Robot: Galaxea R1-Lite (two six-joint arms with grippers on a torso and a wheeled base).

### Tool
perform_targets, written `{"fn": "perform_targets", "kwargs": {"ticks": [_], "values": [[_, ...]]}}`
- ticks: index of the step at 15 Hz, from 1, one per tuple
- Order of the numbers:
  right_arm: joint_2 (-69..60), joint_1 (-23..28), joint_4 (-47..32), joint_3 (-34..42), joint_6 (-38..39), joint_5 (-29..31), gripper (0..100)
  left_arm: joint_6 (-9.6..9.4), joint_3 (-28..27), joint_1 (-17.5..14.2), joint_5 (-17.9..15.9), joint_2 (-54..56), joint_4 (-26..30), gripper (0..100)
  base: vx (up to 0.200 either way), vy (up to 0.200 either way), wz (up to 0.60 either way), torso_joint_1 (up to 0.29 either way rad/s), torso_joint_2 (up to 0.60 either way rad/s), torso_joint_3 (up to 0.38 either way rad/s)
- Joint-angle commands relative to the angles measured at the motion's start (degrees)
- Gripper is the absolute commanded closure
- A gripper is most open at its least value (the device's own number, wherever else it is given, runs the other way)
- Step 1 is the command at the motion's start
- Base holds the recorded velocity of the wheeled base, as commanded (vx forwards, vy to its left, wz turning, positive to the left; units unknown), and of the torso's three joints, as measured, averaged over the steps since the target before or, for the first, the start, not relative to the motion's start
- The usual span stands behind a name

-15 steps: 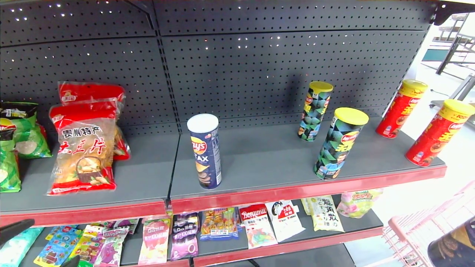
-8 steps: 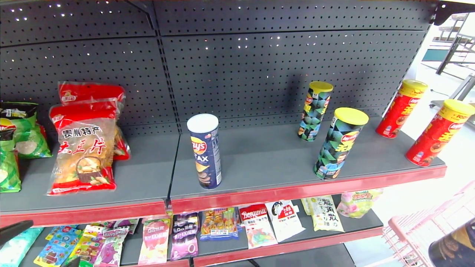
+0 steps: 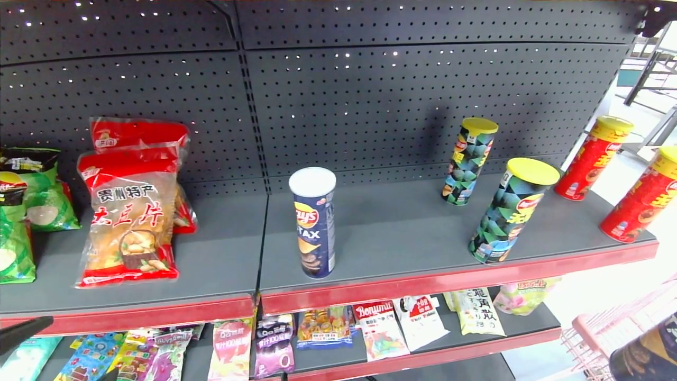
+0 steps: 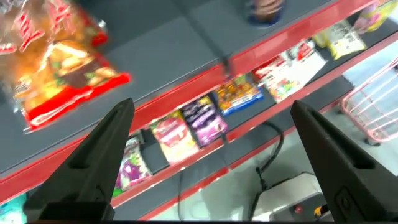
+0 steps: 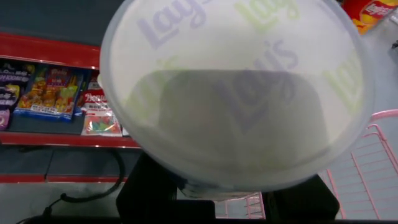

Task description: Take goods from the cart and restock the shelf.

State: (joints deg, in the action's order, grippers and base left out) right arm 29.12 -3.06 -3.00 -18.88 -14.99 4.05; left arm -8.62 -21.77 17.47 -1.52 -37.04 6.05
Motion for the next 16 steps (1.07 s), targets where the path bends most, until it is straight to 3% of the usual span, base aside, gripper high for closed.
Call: {"fn": "perform_targets", "kwargs": {"ticks": [1, 4, 7, 16], "values": [[0.0, -0.1, 0.0, 0.1, 0.0, 0.2, 100, 0.01, 0.2, -0.1, -0.1, -0.1, 0.0, 0, 0.000, 0.200, 0.00, -0.007, 0.00, 0.002], [0.0, -0.1, 0.0, 0.3, -0.1, 0.3, 100, -1.84, 0.7, -0.1, 0.0, 0.0, -0.2, 0, 0.000, 0.067, 0.00, -0.009, 0.00, 0.002], [-0.5, -0.1, 0.0, 0.3, -0.6, 0.3, 100, -2.10, 1.1, -0.1, 0.0, 0.1, -0.2, 0, 0.000, 0.000, 0.00, 0.000, 0.00, 0.000], [0.1, -0.2, 0.1, 0.3, -0.7, 0.0, 100, -2.19, 2.2, -0.1, -0.1, 1.8, -0.2, 0, 0.000, 0.000, 0.53, 0.004, 0.00, 0.002]]}}
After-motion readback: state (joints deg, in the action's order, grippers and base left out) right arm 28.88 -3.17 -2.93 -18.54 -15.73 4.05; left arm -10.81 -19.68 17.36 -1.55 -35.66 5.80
